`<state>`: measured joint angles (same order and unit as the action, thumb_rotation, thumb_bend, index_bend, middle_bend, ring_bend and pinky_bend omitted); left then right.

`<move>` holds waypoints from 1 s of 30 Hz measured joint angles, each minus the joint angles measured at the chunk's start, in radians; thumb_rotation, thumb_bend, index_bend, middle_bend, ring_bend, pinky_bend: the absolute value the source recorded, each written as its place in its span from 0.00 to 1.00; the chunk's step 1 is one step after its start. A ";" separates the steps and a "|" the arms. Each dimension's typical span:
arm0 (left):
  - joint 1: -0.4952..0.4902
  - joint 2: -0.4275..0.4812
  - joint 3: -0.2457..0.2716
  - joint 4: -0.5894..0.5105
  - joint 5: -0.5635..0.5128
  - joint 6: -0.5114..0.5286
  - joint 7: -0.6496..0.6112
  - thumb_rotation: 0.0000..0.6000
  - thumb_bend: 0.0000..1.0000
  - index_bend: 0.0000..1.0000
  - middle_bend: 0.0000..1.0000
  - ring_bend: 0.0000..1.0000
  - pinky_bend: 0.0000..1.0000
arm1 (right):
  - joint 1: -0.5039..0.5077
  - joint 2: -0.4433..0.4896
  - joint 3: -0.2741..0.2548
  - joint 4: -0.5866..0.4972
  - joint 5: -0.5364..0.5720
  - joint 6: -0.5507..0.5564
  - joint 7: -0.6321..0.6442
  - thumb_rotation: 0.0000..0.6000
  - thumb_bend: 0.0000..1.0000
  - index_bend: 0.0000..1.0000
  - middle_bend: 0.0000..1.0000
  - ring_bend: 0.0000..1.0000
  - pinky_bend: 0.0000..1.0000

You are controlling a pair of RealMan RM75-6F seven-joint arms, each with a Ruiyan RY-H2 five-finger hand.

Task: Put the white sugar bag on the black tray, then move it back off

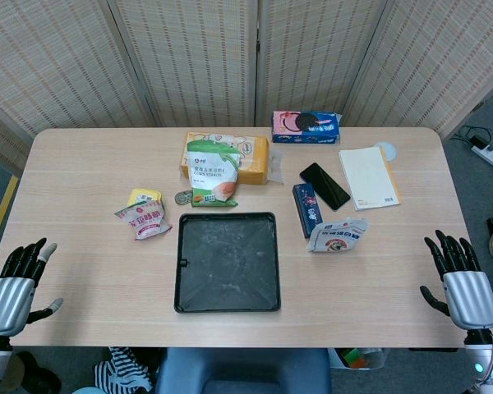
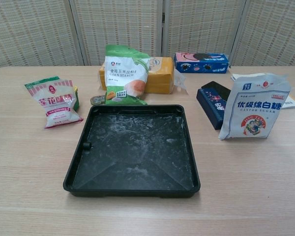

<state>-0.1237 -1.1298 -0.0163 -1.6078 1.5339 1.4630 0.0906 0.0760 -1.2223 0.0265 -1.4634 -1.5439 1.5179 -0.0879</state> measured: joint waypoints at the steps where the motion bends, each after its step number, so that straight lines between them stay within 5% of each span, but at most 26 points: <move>1: 0.001 0.001 0.000 0.000 -0.001 0.000 -0.001 1.00 0.21 0.00 0.00 0.00 0.08 | 0.001 0.000 0.000 0.000 0.000 -0.005 -0.001 1.00 0.29 0.00 0.00 0.00 0.00; 13: 0.004 0.004 0.007 -0.006 0.015 0.005 -0.007 1.00 0.21 0.00 0.00 0.00 0.08 | 0.026 0.042 0.002 -0.028 0.036 -0.102 0.105 1.00 0.29 0.00 0.00 0.00 0.00; 22: 0.006 0.006 0.008 -0.007 0.020 0.011 -0.005 1.00 0.22 0.00 0.00 0.00 0.08 | 0.106 0.105 -0.007 0.031 0.041 -0.293 0.535 1.00 0.29 0.01 0.00 0.00 0.00; 26: 0.005 0.002 0.007 -0.006 0.014 0.005 0.003 1.00 0.22 0.00 0.00 0.00 0.09 | 0.160 0.073 -0.009 0.167 0.046 -0.411 0.788 1.00 0.29 0.14 0.01 0.00 0.00; 30: 0.005 0.002 0.003 -0.004 0.010 0.005 -0.001 1.00 0.22 0.00 0.00 0.00 0.09 | 0.218 0.014 -0.007 0.309 0.053 -0.513 0.899 1.00 0.29 0.15 0.05 0.05 0.00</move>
<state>-0.1189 -1.1281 -0.0129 -1.6119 1.5436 1.4685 0.0896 0.2941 -1.2082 0.0194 -1.1543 -1.4912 1.0047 0.8115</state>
